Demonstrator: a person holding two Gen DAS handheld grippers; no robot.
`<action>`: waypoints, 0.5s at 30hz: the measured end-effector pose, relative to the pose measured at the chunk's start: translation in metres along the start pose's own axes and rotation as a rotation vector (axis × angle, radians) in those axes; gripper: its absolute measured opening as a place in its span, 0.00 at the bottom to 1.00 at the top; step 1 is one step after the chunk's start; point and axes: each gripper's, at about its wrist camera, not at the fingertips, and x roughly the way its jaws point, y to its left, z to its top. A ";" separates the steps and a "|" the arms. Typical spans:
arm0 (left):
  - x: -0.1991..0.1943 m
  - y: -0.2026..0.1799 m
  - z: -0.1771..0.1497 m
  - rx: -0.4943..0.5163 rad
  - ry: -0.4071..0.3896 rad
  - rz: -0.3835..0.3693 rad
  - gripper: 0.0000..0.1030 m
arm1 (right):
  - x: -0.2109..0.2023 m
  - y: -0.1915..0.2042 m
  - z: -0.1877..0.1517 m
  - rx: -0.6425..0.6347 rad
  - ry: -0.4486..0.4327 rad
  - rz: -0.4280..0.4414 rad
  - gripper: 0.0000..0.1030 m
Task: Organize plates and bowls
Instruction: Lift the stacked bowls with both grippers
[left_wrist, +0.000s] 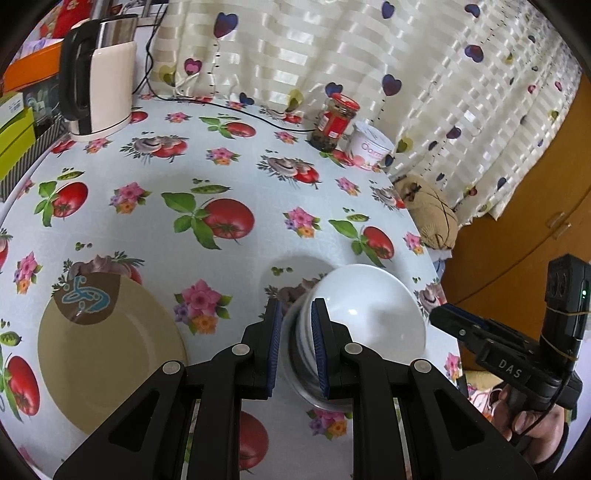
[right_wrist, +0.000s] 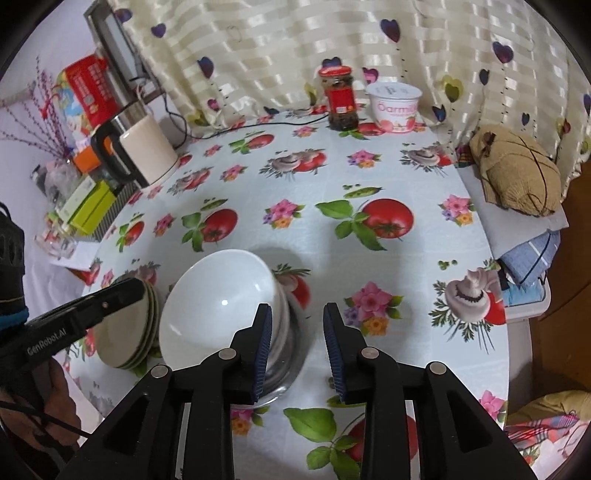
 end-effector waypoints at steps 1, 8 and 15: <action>0.000 0.001 -0.001 -0.003 0.000 0.002 0.17 | -0.001 -0.002 -0.001 0.005 -0.001 0.000 0.27; 0.010 0.016 -0.008 -0.031 0.035 0.004 0.17 | 0.001 -0.011 -0.006 0.028 0.008 0.010 0.27; 0.019 0.021 -0.019 -0.032 0.079 -0.022 0.17 | 0.012 -0.016 -0.016 0.045 0.047 0.031 0.27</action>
